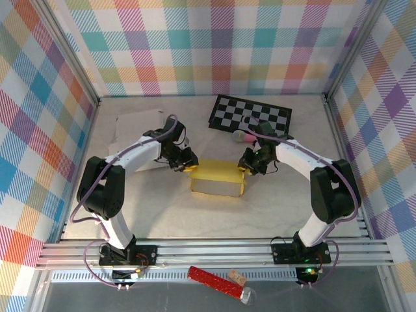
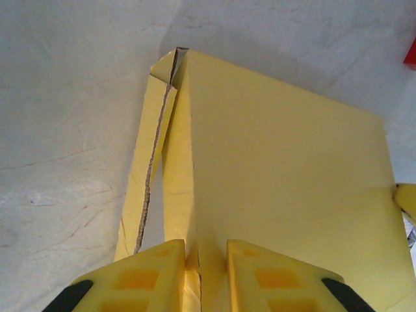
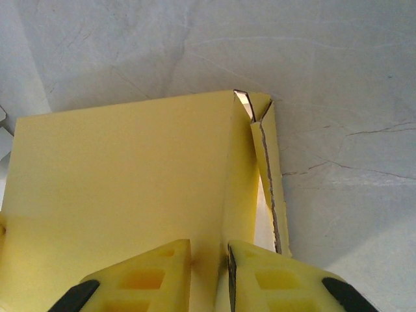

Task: Fold the paper box

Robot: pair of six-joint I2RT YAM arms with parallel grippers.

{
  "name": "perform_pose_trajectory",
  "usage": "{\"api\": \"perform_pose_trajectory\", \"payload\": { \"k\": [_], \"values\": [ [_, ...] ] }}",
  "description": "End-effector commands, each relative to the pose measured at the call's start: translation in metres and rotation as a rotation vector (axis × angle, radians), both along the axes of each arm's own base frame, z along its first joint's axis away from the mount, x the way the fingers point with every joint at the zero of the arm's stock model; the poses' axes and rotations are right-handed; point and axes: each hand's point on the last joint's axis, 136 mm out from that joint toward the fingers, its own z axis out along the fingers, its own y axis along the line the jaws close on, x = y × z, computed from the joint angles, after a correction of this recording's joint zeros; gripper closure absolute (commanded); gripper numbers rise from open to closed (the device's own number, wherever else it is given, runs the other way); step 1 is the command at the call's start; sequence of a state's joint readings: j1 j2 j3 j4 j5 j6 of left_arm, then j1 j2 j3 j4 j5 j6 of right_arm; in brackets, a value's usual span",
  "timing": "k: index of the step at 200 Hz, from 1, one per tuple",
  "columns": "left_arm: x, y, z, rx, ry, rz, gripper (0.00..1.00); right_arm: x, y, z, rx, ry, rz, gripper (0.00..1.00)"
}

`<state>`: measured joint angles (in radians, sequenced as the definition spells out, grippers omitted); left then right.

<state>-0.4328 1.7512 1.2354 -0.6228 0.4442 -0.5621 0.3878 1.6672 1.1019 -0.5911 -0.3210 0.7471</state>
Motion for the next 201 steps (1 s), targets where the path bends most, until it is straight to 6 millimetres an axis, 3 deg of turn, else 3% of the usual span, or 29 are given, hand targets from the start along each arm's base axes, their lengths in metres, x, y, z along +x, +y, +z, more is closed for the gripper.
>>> {"api": "perform_pose_trajectory", "payload": {
  "k": [1,50,90,120,157,201],
  "values": [
    [-0.009,-0.003,-0.012,0.007,0.028,-0.01,0.77,0.003,0.006,-0.001,0.008,-0.005,0.027,0.76],
    [-0.018,-0.001,-0.025,0.029,0.04,-0.02,0.83,-0.001,0.002,-0.003,-0.02,0.009,0.048,0.73],
    [-0.024,0.007,-0.03,0.079,0.043,-0.024,0.73,-0.011,-0.007,0.005,-0.06,-0.025,0.099,0.53],
    [-0.024,0.006,-0.028,0.083,0.041,-0.035,0.7,-0.022,-0.014,-0.006,-0.09,-0.01,0.147,0.43],
    [-0.027,0.002,-0.034,0.084,0.048,-0.053,0.69,-0.022,0.001,-0.017,-0.016,0.007,0.183,0.43],
    [-0.029,0.0,-0.042,0.085,0.045,-0.056,0.7,-0.02,0.006,-0.031,-0.004,0.039,0.18,0.57]
  ]
}}
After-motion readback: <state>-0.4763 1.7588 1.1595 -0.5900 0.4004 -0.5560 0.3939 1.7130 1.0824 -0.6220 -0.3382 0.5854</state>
